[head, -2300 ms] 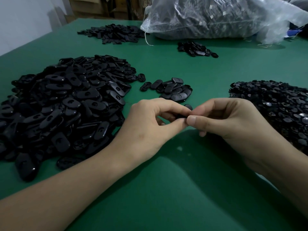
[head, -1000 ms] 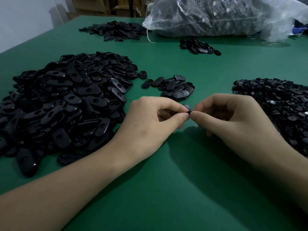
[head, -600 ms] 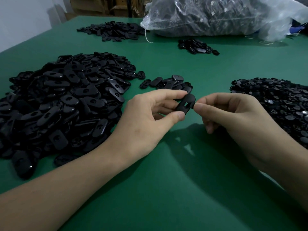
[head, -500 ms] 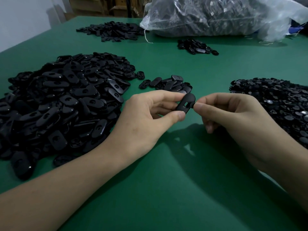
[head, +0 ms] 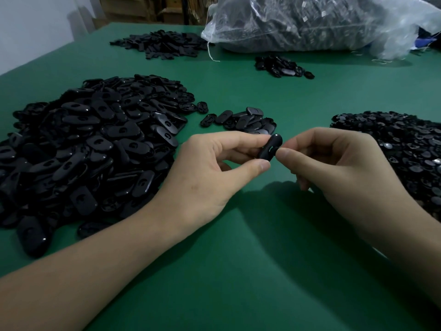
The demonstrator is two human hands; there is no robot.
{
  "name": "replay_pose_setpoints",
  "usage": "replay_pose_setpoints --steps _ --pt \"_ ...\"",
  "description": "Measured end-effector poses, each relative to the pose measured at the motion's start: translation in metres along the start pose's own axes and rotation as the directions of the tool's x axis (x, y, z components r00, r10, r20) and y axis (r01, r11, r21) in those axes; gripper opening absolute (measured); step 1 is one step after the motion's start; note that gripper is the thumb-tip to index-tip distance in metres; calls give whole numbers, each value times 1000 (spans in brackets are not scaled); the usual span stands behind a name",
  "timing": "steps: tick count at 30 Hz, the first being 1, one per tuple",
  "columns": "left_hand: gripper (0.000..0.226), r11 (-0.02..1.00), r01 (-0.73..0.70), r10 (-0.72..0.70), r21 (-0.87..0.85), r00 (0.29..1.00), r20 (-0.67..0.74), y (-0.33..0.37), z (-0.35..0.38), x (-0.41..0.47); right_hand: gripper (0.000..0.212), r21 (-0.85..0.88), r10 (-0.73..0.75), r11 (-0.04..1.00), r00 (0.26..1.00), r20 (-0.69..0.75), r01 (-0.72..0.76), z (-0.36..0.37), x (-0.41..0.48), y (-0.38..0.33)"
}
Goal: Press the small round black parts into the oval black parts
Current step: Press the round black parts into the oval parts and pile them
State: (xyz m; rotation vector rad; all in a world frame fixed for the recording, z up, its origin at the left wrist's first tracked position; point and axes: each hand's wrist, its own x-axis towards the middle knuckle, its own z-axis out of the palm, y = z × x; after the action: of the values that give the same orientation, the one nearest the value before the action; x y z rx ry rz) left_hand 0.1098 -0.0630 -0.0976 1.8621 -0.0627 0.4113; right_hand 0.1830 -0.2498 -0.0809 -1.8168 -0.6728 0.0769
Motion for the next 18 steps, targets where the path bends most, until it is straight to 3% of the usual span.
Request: replay_pose_setpoints --steps 6,18 --pt "32 998 -6 7 61 1000 -11 1 -1 -1 14 -162 -74 984 997 -12 71 2 -3 -8" --pt "31 994 68 -64 -90 997 48 2 -2 1 7 -366 -199 916 978 -64 162 7 -8 -11"
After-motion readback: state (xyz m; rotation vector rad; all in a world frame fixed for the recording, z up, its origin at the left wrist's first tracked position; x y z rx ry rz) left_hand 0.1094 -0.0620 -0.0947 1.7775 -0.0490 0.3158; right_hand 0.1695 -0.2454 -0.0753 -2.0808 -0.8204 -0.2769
